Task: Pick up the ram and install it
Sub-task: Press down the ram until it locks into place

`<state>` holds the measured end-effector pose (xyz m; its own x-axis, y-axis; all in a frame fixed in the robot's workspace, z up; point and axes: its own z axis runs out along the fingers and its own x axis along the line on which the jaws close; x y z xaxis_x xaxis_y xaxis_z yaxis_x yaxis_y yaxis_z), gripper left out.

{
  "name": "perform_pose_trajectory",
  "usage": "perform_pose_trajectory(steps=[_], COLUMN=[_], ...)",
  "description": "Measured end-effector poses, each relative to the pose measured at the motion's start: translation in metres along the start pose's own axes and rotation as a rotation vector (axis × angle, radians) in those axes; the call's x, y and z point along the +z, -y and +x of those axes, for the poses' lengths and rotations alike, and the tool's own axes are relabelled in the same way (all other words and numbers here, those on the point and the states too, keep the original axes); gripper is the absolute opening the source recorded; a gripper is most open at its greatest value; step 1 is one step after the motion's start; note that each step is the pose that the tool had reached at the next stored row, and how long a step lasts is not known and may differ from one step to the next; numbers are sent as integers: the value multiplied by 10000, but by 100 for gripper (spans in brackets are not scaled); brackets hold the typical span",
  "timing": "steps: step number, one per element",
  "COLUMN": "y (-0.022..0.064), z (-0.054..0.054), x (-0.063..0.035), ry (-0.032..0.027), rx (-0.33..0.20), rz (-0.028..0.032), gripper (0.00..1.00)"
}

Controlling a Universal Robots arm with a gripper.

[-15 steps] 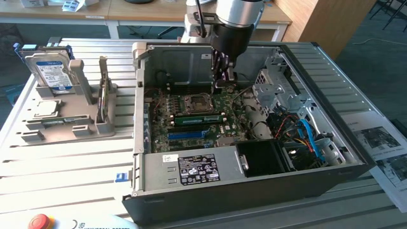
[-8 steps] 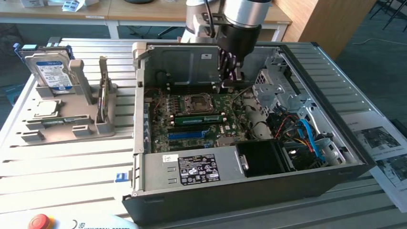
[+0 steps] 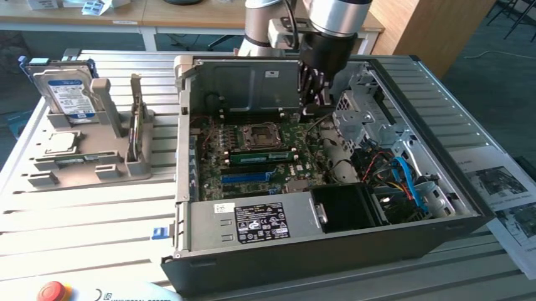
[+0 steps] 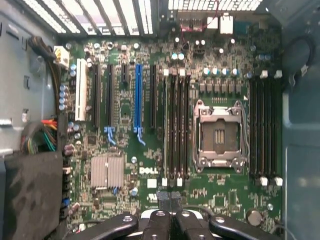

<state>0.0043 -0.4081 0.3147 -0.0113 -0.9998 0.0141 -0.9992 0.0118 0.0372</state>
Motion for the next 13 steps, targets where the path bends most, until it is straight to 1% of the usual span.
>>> perform_pose_trajectory(steps=[2,6,13], y=[34,37,40], z=[0,0,-1], x=[-1,10,76], ry=[0,1,-1], rx=[-1,0,0], rz=[0,0,-1], gripper=[10,10,10])
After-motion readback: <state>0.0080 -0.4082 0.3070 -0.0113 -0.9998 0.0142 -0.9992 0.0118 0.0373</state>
